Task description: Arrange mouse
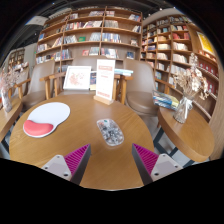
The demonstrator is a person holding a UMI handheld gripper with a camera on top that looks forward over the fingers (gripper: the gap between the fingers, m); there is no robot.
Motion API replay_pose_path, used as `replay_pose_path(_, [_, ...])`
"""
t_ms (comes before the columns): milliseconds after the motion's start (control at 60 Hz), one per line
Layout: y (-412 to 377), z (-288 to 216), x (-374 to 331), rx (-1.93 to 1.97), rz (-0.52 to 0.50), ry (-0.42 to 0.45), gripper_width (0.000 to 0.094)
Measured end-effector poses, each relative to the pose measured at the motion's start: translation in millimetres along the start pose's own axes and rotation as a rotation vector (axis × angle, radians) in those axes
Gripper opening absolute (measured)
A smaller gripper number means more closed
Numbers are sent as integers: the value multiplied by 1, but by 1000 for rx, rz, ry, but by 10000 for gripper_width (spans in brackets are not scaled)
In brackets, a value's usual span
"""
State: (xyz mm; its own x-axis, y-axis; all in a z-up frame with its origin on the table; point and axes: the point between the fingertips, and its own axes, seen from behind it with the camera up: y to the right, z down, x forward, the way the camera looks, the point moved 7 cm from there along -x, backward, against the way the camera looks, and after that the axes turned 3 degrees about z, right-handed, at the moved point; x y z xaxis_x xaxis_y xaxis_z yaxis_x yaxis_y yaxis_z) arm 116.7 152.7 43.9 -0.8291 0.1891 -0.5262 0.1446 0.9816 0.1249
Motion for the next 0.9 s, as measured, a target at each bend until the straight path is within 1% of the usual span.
replay_pose_path(217, [3,-23,53,-33,15,-42,852])
replay_pose_path(333, [3,-31,74,-26,3,-49,851])
replay_pose_path(700, [13,-43,101,24,1,-56,846])
replay_pose_path(750, [12,-43,102,36,-7,-58,800])
replay_pose_path(800, [9,-42,104,55,-26,-65,711])
replay_pose_path(833, [3,-42,102,67,-45,-72,614])
replay_pose_path(867, [0,-43,102,74,-60,-69,482])
replay_pose_path(900, [2,-44,102,70,-51,-67,482])
